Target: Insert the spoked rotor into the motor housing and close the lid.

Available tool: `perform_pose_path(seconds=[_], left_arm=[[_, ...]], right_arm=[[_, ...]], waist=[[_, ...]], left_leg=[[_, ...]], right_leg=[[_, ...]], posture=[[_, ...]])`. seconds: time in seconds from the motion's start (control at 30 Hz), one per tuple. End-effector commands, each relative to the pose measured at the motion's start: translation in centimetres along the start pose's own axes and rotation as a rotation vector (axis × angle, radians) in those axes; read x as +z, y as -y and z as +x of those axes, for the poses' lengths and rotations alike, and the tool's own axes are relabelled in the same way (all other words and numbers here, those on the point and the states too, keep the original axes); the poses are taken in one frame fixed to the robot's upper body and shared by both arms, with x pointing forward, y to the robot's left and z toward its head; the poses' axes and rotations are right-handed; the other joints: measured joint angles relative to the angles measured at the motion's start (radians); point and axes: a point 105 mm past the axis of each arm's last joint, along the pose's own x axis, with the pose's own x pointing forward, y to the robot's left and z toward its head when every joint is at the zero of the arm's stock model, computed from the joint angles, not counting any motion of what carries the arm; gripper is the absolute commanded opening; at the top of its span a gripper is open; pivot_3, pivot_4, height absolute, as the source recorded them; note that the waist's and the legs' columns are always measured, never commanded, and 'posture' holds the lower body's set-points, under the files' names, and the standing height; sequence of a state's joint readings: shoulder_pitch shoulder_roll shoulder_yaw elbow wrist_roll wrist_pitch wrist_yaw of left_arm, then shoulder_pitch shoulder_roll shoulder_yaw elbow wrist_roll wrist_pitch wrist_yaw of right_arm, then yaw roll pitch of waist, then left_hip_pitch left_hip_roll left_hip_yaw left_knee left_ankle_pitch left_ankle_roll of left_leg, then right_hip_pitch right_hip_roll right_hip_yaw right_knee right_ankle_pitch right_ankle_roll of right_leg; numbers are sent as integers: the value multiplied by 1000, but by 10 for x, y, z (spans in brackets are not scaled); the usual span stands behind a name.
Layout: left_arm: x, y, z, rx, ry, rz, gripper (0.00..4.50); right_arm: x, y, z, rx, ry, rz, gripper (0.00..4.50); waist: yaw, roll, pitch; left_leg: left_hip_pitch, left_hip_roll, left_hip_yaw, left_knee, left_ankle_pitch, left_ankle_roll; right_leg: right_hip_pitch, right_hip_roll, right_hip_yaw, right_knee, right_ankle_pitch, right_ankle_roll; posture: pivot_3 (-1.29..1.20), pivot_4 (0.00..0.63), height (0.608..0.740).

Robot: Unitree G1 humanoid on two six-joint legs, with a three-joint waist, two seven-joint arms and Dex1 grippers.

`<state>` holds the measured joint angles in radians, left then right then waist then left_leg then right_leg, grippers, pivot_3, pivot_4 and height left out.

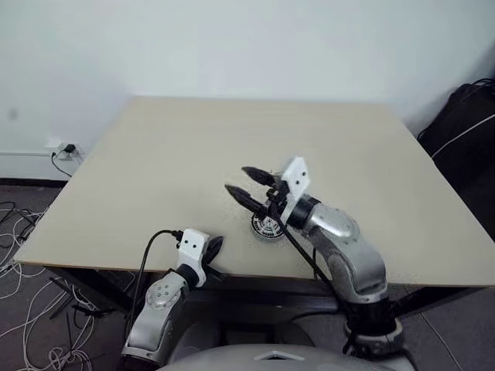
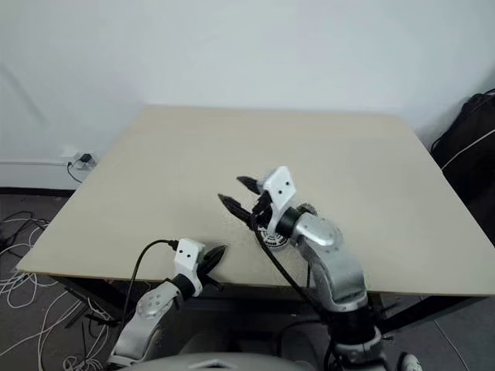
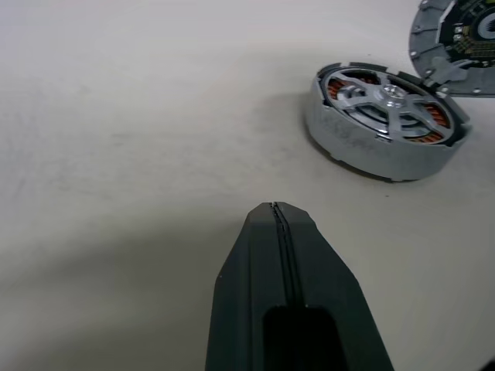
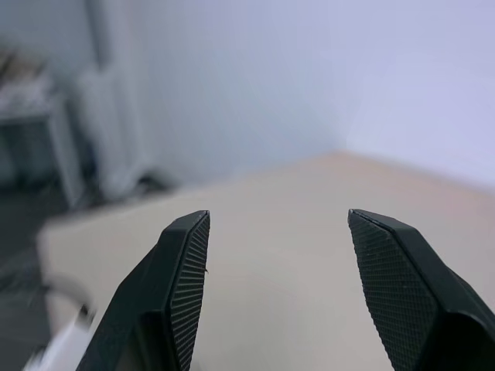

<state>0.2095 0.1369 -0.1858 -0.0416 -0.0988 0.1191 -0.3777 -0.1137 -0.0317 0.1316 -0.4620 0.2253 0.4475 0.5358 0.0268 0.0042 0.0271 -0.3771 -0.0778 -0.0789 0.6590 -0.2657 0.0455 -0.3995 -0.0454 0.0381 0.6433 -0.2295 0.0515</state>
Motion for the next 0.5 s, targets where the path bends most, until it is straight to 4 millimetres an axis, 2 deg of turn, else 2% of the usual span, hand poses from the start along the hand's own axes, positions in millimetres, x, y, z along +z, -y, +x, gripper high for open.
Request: perform_pose_path(seconds=[0.03, 0.2, 0.33, 0.47, 0.5], left_arm=[[23, -6, 5, 35, 93, 32, 0], [30, -11, 10, 64, 119, 29, 0], [28, -7, 14, 39, 112, 50, 0], [27, -5, 16, 24, 104, 60, 0], [27, -5, 16, 23, 103, 62, 0]], right_arm=[[26, 13, -9, -178, 160, 1, 3039], [20, 49, -34, -498, 207, -52, 3039], [15, 83, -63, -731, 170, -198, 3039], [8, 105, -87, -900, 135, -212, 3039], [2, 113, -96, -965, 109, -215, 2865]], waist=[[-1, 0, 0], [-2, 2, -1], [-5, 3, -1], [-7, 6, -3], [-8, 7, -4]], left_leg=[[0, 0, 0, 0, 0, 0], [1, 0, 0, 0, 1, -1], [1, 0, 1, 1, 1, -1], [1, 0, 1, -1, 2, -2], [1, 0, 1, -1, 2, -2]], right_leg=[[0, 0, 0, 0, 0, 0], [1, 0, 0, 1, -2, 5], [1, 1, 0, 1, -2, 5], [0, 1, 1, 1, 0, 0], [0, 2, 1, 1, 0, -1]], posture=[[0, 0, 740], [0, 0, 740], [0, 0, 740], [0, 0, 740], [0, 0, 740]])
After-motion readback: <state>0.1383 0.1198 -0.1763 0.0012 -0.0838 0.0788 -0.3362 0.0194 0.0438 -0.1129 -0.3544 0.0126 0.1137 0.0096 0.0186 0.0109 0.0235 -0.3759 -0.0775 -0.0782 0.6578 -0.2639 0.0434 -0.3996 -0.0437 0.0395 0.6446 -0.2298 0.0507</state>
